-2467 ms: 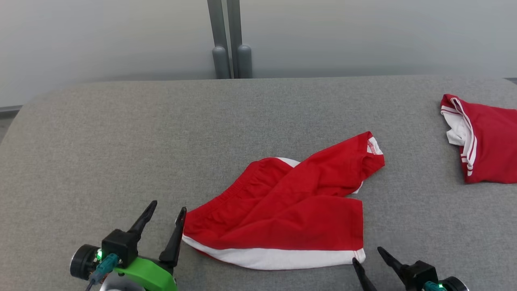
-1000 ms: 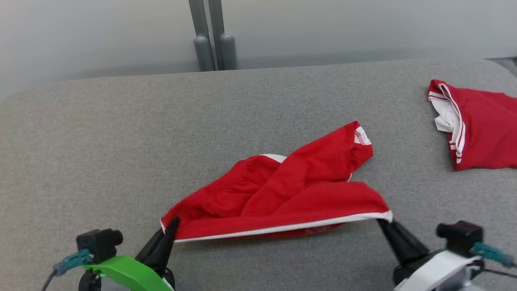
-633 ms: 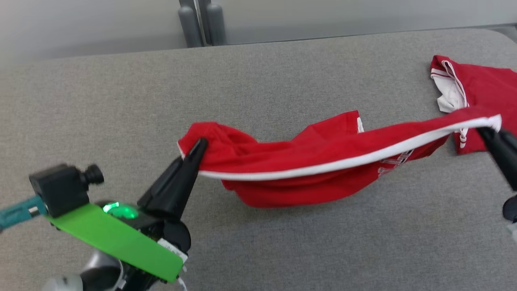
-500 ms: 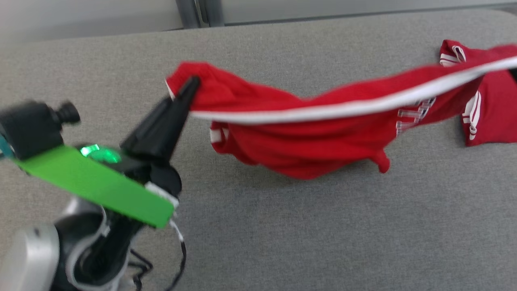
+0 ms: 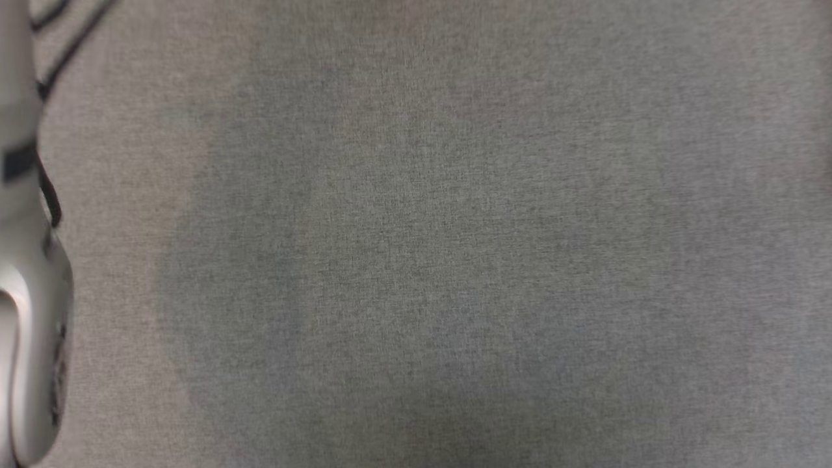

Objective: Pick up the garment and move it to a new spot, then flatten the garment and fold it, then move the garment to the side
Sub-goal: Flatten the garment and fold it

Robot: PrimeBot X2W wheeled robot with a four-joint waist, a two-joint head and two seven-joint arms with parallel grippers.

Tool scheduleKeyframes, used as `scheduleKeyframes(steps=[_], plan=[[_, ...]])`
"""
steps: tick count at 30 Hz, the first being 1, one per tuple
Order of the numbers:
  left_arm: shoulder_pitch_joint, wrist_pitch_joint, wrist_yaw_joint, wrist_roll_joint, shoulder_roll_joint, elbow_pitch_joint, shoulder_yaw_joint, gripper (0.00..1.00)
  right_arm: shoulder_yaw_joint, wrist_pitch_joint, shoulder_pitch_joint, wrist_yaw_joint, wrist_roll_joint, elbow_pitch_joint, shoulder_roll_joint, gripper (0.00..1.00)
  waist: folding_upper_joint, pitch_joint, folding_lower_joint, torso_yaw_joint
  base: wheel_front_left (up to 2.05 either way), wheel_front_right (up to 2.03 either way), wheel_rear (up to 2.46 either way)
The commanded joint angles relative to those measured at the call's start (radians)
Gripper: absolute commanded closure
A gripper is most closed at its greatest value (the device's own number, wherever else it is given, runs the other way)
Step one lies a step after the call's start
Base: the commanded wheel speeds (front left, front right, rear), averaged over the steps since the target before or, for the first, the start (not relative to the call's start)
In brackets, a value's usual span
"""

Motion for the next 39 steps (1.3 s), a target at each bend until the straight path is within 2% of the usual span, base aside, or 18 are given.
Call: scheduleKeyframes(steps=[1,4,7,10,14,19,24,27,31,35,39], plan=[[-0.058,-0.055,-0.019,0.006,-0.009,0.066,0.019,1.0,-0.011,-0.066,-0.067,-0.001,-0.048,0.073,0.037,1.0,0.0,0.102,-0.0004,0.014,0.0,0.0,0.0],[-0.137,-0.164,-0.058,0.021,-0.016,0.208,0.041,1.0,0.018,-0.157,-0.157,-0.001,-0.106,0.223,0.106,1.0,0.0,0.123,-0.0004,0.009,0.0,0.0,0.0],[-0.117,-0.247,-0.126,0.0,-0.03,0.3,0.057,1.0,0.085,-0.217,-0.134,-0.001,-0.091,0.302,0.113,1.0,0.0,0.12,-0.0004,0.021,0.0,0.0,0.0],[-0.033,-0.306,-0.205,0.016,-0.028,0.364,0.023,1.0,0.154,-0.271,-0.037,-0.001,-0.027,0.318,0.07,1.0,0.0,0.094,-0.0004,0.042,0.0,0.0,0.0],[0.169,-0.346,-0.271,-0.018,-0.052,0.403,0.005,1.0,0.24,-0.34,0.191,-0.001,0.069,0.261,-0.013,1.0,0.0,0.043,-0.0004,0.061,0.0,0.0,0.0],[0.479,-0.38,-0.298,-0.07,-0.082,0.375,-0.011,1.0,0.28,-0.444,0.542,-0.001,0.173,0.141,-0.147,1.0,0.0,-0.073,-0.0004,0.079,0.0,0.0,0.0],[0.847,-0.393,-0.286,-0.158,-0.113,0.284,-0.025,1.0,0.203,-0.532,0.964,-0.003,0.262,0.033,-0.217,1.0,0.0,-0.208,-0.0004,0.1,0.0,0.0,0.0],[1.04,-0.385,-0.266,-0.209,-0.12,0.2,-0.043,1.0,0.179,-0.553,1.184,-0.003,0.223,-0.019,-0.225,1.0,0.0,-0.285,-0.0004,0.092,0.0,0.0,0.0],[1.302,-0.383,-0.219,-0.262,-0.12,0.062,-0.052,1.0,0.155,-0.565,1.438,-0.002,0.177,-0.073,-0.181,1.0,0.0,-0.393,-0.0004,0.061,0.0,0.0,0.0],[1.552,-0.392,-0.153,-0.281,-0.094,-0.061,-0.051,1.0,0.123,-0.564,1.659,-0.002,0.16,-0.117,-0.131,1.0,0.0,-0.486,-0.0004,0.035,0.0,0.0,0.0],[1.708,-0.394,-0.102,-0.273,-0.07,-0.168,-0.054,1.0,0.08,-0.553,1.812,-0.006,0.143,-0.155,-0.109,1.0,0.0,-0.525,-0.0004,0.037,0.0,0.0,0.0]])
